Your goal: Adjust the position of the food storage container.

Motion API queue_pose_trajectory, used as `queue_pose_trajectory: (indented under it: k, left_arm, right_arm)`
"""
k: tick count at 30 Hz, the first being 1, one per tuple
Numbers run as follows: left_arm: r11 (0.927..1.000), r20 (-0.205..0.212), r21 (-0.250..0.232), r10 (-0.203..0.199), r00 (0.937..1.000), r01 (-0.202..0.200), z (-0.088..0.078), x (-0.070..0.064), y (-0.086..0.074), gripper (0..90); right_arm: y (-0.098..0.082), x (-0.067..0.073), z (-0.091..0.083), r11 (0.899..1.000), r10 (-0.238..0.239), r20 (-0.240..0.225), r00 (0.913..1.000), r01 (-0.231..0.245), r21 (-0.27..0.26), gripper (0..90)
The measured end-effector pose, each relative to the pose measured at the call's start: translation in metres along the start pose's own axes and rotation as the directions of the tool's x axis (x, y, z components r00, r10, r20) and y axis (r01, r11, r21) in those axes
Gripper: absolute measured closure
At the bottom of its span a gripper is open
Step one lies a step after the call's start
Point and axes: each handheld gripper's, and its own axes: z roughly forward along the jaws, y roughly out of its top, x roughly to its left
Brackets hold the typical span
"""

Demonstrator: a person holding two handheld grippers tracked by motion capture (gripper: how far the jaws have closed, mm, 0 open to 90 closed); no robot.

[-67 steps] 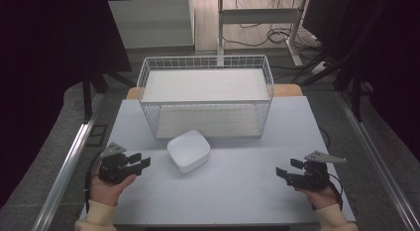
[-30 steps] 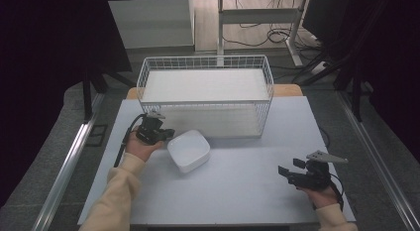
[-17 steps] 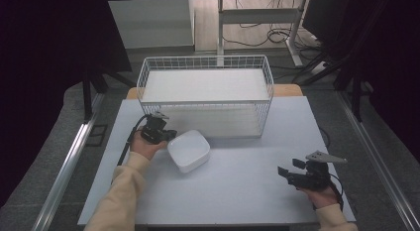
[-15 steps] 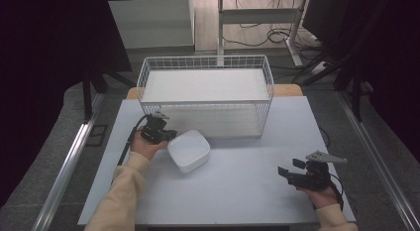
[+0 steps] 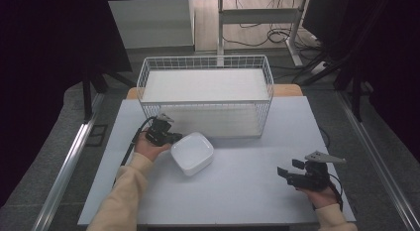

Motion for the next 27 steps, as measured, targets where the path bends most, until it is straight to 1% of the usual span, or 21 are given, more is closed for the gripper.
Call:
queue_pose_trajectory:
  k: [1, 3, 4, 7, 10, 11, 14, 15, 16, 18, 22, 23, 27]
  left_arm:
    - [0.9999, 0.011, 0.001, 0.014, 0.9998, -0.014, 0.000, -0.001, 0.000, 90.0]
    - [0.9999, 0.015, -0.002, 0.016, 0.9998, -0.016, 0.001, -0.003, 0.000, 90.0]
    - [0.9997, 0.015, 0.002, 0.025, 0.9996, -0.025, 0.001, -0.003, 0.000, 90.0]
    - [0.9998, 0.019, -0.005, 0.019, 0.9996, -0.019, 0.002, -0.005, 0.000, 90.0]
    - [0.9997, 0.032, -0.008, 0.024, 0.9992, -0.024, 0.003, -0.008, 0.000, 90.0]
    - [0.9995, 0.033, -0.006, 0.031, 0.9990, -0.031, 0.003, -0.009, 0.001, 90.0]
    - [0.9997, 0.042, -0.006, 0.022, 0.9989, -0.022, 0.004, -0.011, 0.001, 90.0]
    - [0.9995, 0.040, -0.006, 0.032, 0.9987, -0.031, 0.004, -0.012, 0.001, 90.0]
    - [0.9995, 0.040, -0.006, 0.032, 0.9987, -0.031, 0.004, -0.012, 0.001, 90.0]
    - [0.9997, 0.045, -0.011, 0.024, 0.9987, -0.023, 0.005, -0.016, 0.001, 90.0]
    - [0.9993, 0.056, -0.011, 0.035, 0.9978, -0.035, 0.006, -0.021, 0.001, 90.0]
    - [0.9990, 0.061, -0.007, 0.044, 0.9971, -0.044, 0.006, -0.024, 0.001, 90.0]
    - [0.9988, 0.074, -0.006, 0.048, 0.9961, -0.048, 0.008, -0.029, 0.002, 90.0]
  right_arm:
    - [0.000, 0.000, 0.000, 1.000, 0.003, -0.001, 1.0000, -0.003, 0.000, 26.0]
    - [0.000, 0.000, -0.001, 1.000, 0.004, 0.000, 1.0000, -0.004, -0.001, 26.0]
    - [0.000, 0.000, -0.001, 1.000, 0.004, 0.000, 1.0000, -0.004, -0.001, 26.0]
    - [0.000, 0.000, 0.000, 1.000, 0.003, 0.000, 1.0000, -0.003, 0.001, 26.1]
    - [0.000, 0.000, 0.000, 1.000, 0.003, 0.000, 1.0000, -0.003, 0.005, 26.1]
    - [0.000, 0.000, 0.000, 1.000, 0.003, 0.000, 1.0000, -0.003, 0.004, 26.1]
    - [0.000, 0.000, 0.000, 1.000, 0.004, 0.000, 1.0000, -0.004, 0.004, 26.1]
    - [0.000, -0.001, 0.000, 1.000, 0.006, 0.002, 1.0000, -0.006, 0.005, 26.2]
    - [-0.001, -0.001, 0.001, 1.000, 0.004, 0.002, 1.0000, -0.004, 0.006, 26.2]
    - [-0.001, -0.001, 0.001, 1.000, 0.003, 0.001, 1.0000, -0.003, 0.007, 26.2]
    - [-0.001, 0.000, 0.001, 1.000, 0.003, 0.002, 1.0000, -0.003, 0.008, 26.2]
    - [-0.001, 0.000, 0.001, 1.000, 0.002, 0.002, 1.0000, -0.002, 0.008, 26.3]
    - [-0.001, 0.000, 0.001, 1.000, 0.005, 0.003, 1.0000, -0.005, 0.008, 26.2]
